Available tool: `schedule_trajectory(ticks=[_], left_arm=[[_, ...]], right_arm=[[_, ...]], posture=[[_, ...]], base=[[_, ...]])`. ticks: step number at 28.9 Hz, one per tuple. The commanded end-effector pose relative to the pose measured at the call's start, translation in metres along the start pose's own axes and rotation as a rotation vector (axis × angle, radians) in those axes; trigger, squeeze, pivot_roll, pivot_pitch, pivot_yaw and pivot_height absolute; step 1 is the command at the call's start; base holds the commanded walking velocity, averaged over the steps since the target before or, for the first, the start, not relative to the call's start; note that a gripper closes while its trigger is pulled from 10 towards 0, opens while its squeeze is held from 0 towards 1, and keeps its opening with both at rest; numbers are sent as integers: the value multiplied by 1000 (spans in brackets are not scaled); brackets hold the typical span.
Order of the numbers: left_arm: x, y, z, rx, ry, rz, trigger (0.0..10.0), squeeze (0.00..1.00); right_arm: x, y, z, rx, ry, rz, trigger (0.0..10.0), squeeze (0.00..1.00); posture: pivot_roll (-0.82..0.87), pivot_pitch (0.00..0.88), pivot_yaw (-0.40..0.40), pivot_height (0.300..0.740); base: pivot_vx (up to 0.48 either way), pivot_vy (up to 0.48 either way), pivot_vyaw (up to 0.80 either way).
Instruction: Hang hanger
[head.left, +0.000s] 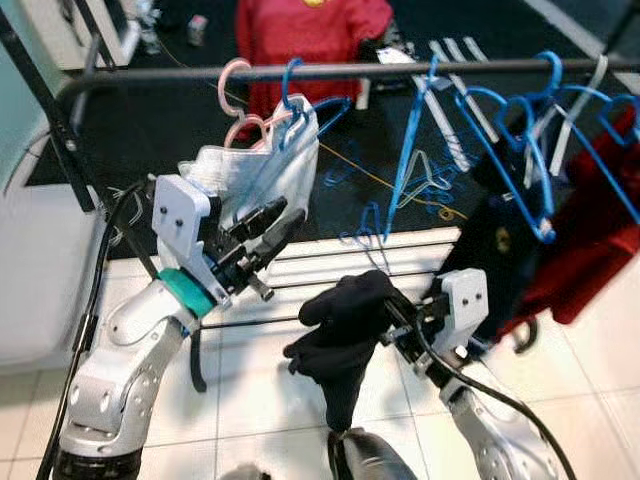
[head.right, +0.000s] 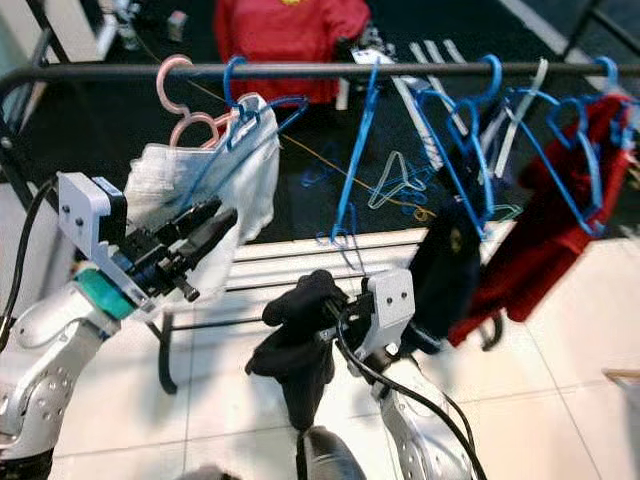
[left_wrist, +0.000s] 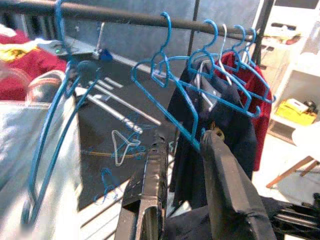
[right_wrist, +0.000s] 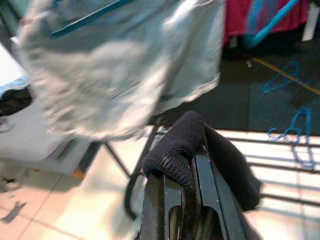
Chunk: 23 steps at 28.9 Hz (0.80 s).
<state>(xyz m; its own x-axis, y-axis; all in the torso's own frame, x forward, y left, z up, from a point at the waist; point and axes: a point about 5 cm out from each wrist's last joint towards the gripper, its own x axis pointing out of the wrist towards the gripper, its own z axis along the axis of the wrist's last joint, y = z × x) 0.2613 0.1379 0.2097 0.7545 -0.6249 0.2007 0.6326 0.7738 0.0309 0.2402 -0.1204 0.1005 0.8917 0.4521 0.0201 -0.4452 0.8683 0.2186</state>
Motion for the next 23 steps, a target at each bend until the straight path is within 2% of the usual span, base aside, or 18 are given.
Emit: schedule_trajectory(ticks=[1,11,16,22,23], left_arm=[[-2,-1,0,-1,1,1,10000,0],[-1,-1,-2,4,7,2,10000,0],[-1,1,-6,15,25,22,10000,0],[-5,5,-14,21,69,55,10000,0],[-9,8,-23,29,110,70,10000,0]], right_arm=[[2,3,1,2,-8,12,10000,0],[9,4,8,25,-37,-4,10000,0],[13,3,10,-22,-47,-7,10000,0],[19,-4,19,-74,-91,-71,10000,0],[21,-7,28,-108,-131,-104,10000,0]], posture=[[-105,52,34,740],[-101,50,37,740],[-98,49,38,740],[-93,49,41,740],[-91,49,43,740]], base=[[-390,0,0],[-386,0,0],[0,0,0],[0,0,750],[0,0,756]])
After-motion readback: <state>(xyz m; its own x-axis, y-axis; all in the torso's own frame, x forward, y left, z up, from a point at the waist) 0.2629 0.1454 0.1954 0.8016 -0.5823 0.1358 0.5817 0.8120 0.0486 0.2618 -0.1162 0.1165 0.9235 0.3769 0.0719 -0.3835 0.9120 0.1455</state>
